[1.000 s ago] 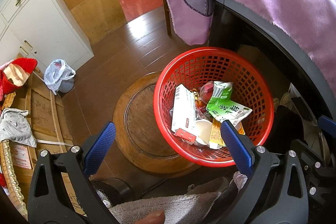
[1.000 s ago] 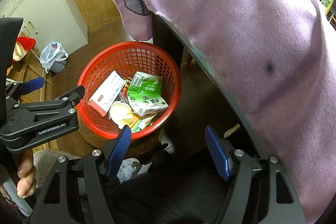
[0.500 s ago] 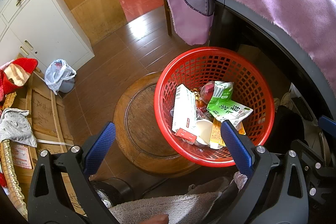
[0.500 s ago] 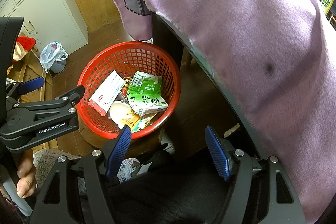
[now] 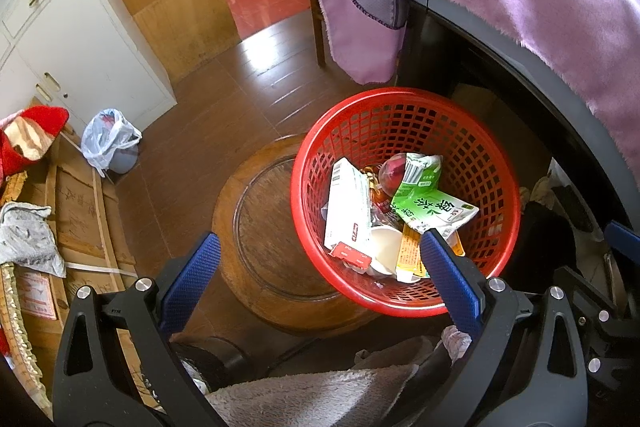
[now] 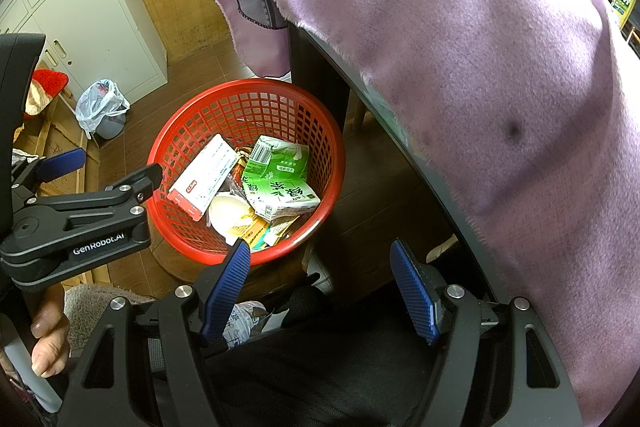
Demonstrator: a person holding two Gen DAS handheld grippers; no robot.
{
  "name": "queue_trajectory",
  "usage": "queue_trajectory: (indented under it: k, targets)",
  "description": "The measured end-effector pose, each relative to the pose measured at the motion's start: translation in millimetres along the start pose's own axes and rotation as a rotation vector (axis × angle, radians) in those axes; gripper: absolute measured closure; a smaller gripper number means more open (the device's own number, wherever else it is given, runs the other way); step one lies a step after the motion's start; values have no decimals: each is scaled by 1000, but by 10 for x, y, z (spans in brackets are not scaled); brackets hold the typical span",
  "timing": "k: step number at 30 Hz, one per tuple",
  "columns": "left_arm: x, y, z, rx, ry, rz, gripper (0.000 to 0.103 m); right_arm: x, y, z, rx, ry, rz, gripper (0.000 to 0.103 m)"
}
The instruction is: Collect trash
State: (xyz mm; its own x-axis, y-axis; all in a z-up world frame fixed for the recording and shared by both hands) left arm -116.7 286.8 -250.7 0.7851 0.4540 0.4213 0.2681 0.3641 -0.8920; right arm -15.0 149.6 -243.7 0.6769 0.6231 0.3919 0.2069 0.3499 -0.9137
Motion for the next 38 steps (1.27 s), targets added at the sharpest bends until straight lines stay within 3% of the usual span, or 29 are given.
queue_trajectory:
  k: [38]
  targets:
    - [18,0,4,29,7,-1,7,4,-48,10,4,4,-11,32]
Point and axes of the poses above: each gripper's, at about its wrist camera, not at the fingertips, and y roughly the way its jaws point, z to its left, x to its top, the point moved 7 cm from there along y, roughly the way its jaws point, and after that the axes turned 10 degrees about y, right-handed, at the moved point
